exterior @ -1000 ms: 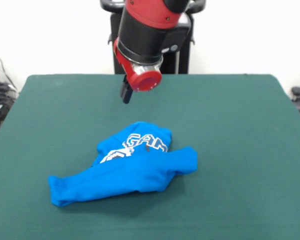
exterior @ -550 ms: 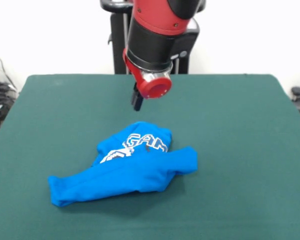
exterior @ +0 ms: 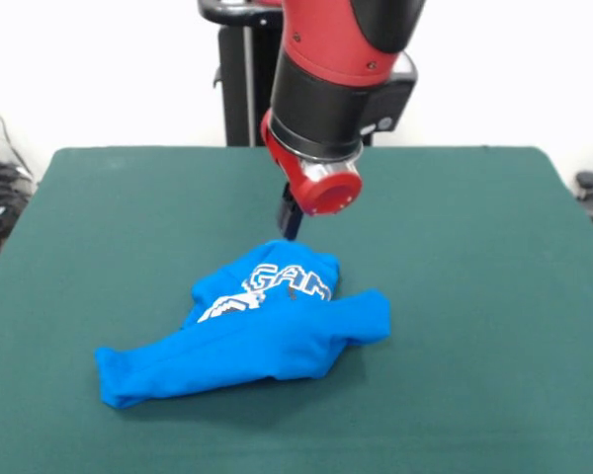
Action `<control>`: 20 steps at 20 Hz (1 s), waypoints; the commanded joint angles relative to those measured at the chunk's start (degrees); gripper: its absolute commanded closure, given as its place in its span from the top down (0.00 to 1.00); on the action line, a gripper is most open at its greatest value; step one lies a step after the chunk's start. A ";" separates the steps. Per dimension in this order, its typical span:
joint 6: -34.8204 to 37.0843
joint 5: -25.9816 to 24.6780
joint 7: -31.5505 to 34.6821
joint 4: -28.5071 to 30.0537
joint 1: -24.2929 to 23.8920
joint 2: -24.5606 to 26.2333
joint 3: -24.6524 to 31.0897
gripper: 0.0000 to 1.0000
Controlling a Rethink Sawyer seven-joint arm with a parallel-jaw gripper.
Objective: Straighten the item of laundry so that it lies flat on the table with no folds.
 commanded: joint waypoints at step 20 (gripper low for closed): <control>4.31 6.52 11.69 -5.79 4.90 5.11 4.52 0.00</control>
